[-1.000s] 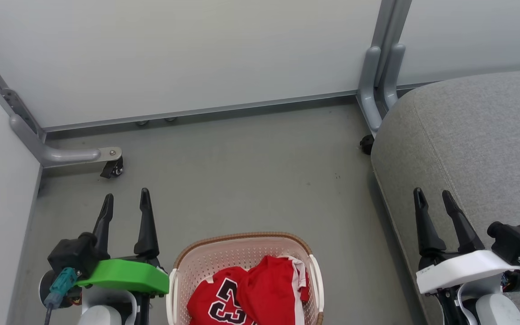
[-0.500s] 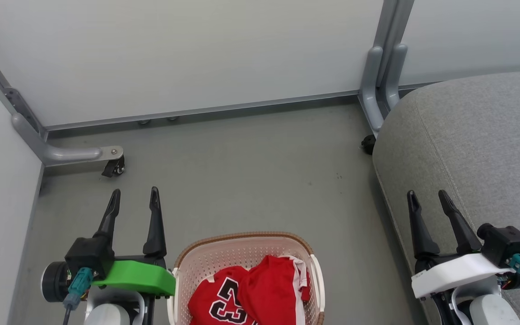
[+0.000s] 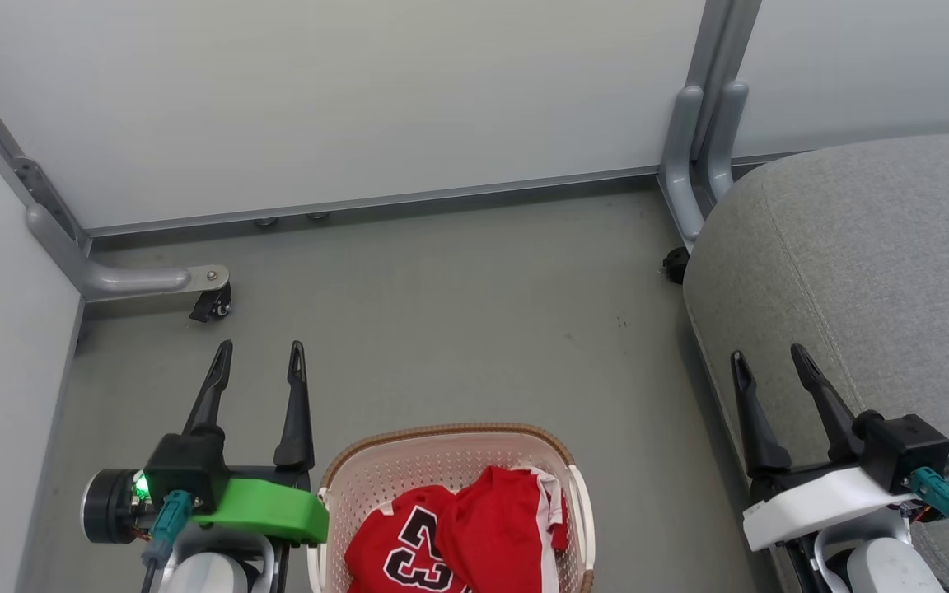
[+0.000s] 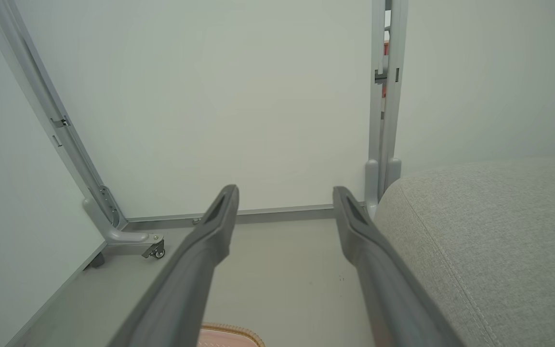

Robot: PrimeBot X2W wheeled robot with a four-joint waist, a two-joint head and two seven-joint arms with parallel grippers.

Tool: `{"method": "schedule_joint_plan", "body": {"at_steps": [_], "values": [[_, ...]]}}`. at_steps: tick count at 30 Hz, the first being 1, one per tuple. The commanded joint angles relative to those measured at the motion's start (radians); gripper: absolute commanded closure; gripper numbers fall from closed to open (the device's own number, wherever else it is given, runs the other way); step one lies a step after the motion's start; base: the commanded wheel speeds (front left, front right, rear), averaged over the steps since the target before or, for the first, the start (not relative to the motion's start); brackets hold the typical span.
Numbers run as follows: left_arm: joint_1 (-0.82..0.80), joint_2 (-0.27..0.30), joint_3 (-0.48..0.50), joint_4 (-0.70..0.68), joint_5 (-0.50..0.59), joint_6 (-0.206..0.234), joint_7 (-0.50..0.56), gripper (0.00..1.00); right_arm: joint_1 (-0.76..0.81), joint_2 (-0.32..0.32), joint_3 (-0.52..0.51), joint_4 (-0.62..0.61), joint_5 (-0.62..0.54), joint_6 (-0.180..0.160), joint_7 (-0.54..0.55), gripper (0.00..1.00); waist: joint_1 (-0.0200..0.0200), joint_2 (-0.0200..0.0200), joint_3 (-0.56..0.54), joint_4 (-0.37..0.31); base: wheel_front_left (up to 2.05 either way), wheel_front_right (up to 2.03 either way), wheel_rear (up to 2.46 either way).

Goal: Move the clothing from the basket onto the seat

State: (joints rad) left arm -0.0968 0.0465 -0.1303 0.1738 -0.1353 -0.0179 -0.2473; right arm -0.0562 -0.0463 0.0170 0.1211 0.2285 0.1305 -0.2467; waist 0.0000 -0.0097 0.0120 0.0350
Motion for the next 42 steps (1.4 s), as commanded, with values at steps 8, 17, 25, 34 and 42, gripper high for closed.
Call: {"method": "schedule_joint_plan", "body": {"at_steps": [8, 17, 25, 34, 42], "values": [[-0.018, 0.007, -0.011, -0.001, 0.06, 0.005, -0.02, 0.0, 0.005, -0.007, 0.005, 0.01, -0.066, 0.0, -0.019, 0.0, 0.0, 0.0097, 0.001, 0.003, 0.0, 0.0, 0.0], [-0.016, 0.007, -0.01, 0.004, 0.051, 0.006, -0.019, 0.0, 0.0, -0.007, 0.007, 0.019, -0.064, 0.0, -0.02, 0.0, 0.0, 0.0097, 0.002, 0.003, 0.0, 0.0, 0.0], [-0.016, 0.007, -0.007, 0.004, 0.046, 0.003, -0.019, 0.0, 0.001, -0.007, 0.01, 0.023, -0.062, 0.0, -0.02, 0.0, 0.0, 0.0097, 0.001, 0.002, 0.0, 0.0, 0.0], [-0.025, 0.007, -0.011, 0.008, 0.05, -0.007, -0.019, 0.0, -0.006, -0.007, 0.012, 0.026, -0.061, 0.0, -0.02, 0.0, 0.0, 0.0097, 0.011, -0.008, 0.0, 0.0, 0.0], [-0.049, 0.006, -0.024, 0.021, 0.06, -0.022, -0.018, 0.0, -0.027, -0.007, 0.016, 0.022, -0.059, 0.0, -0.02, 0.0, 0.0, 0.0097, 0.046, -0.055, 0.0, 0.0, 0.0]]}}
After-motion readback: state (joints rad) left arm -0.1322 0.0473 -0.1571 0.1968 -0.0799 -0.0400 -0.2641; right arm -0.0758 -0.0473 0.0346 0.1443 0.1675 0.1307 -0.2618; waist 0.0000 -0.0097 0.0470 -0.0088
